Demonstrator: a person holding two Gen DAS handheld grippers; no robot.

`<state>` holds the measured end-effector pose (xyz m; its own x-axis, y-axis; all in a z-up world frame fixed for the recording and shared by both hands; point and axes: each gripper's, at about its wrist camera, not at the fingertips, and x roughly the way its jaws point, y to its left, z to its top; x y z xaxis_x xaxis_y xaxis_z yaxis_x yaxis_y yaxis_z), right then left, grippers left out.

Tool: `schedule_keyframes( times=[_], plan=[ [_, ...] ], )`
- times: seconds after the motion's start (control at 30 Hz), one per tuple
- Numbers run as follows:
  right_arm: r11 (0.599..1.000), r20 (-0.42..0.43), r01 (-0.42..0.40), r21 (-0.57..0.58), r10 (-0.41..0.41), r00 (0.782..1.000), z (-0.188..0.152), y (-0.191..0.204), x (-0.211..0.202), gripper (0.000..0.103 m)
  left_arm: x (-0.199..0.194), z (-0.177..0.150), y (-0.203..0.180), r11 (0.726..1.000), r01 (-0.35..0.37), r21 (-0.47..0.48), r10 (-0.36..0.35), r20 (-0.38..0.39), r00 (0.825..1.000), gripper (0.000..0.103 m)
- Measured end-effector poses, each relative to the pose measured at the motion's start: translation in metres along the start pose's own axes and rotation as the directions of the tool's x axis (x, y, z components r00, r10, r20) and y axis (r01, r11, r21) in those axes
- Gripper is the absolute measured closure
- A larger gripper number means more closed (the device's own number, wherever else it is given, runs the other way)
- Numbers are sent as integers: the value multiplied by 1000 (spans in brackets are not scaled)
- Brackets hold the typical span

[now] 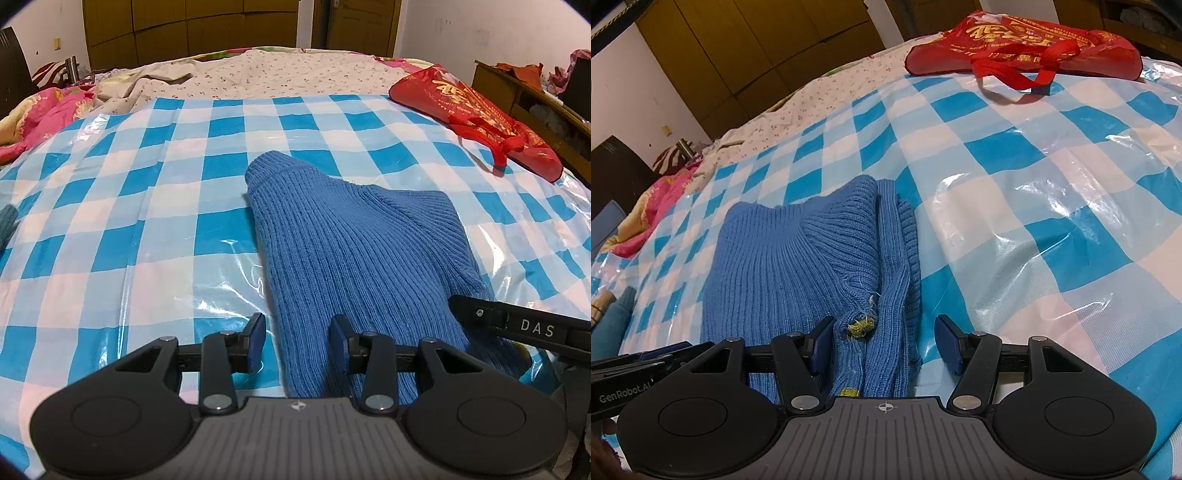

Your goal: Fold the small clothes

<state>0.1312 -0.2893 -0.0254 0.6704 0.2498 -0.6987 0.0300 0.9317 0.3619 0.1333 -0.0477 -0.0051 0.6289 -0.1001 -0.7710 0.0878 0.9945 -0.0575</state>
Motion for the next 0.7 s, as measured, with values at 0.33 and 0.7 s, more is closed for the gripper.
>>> schedule_keyframes(
  times=[0.33, 0.7],
  plan=[
    [999, 9, -36, 28, 36, 999, 2, -4, -5, 41, -4, 2, 0, 1000, 26, 1, -26, 5, 1000, 54],
    [999, -88, -36, -8, 35, 995, 39, -6, 1, 31, 7, 6, 13, 995, 88, -43, -88, 18, 996, 48]
  ],
)
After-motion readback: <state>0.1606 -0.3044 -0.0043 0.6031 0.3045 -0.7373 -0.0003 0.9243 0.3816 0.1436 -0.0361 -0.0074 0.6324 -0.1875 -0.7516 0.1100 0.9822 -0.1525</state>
